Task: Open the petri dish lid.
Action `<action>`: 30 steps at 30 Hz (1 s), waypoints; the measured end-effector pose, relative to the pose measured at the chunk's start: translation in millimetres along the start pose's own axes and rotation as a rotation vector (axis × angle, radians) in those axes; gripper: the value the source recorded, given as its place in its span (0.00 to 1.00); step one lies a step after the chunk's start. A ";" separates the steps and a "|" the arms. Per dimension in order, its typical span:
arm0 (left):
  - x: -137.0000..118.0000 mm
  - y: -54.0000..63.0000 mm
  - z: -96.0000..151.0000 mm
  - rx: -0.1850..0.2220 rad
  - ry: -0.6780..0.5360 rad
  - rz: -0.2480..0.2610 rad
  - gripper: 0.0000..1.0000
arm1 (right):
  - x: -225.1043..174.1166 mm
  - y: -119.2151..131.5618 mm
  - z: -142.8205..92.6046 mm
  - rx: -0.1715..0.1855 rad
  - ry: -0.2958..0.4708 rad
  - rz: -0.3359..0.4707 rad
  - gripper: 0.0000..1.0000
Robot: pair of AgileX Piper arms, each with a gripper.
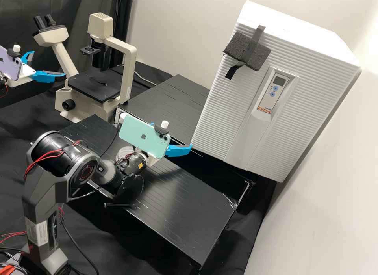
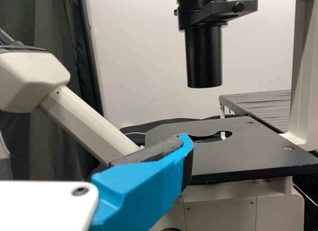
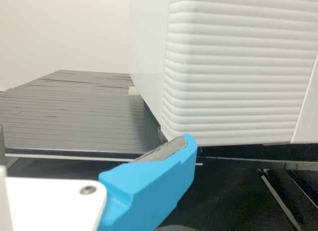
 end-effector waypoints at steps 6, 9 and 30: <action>0.0 0.0 0.0 0.000 0.000 0.000 1.00 | 0.0 0.0 0.0 0.000 0.000 0.000 1.00; 0.0 0.0 0.0 0.000 0.000 0.000 1.00 | -6.7 0.6 0.6 0.000 -0.001 0.002 1.00; 0.0 0.0 0.0 0.000 0.000 0.000 1.00 | -115.5 -11.7 -8.3 0.040 0.178 0.030 1.00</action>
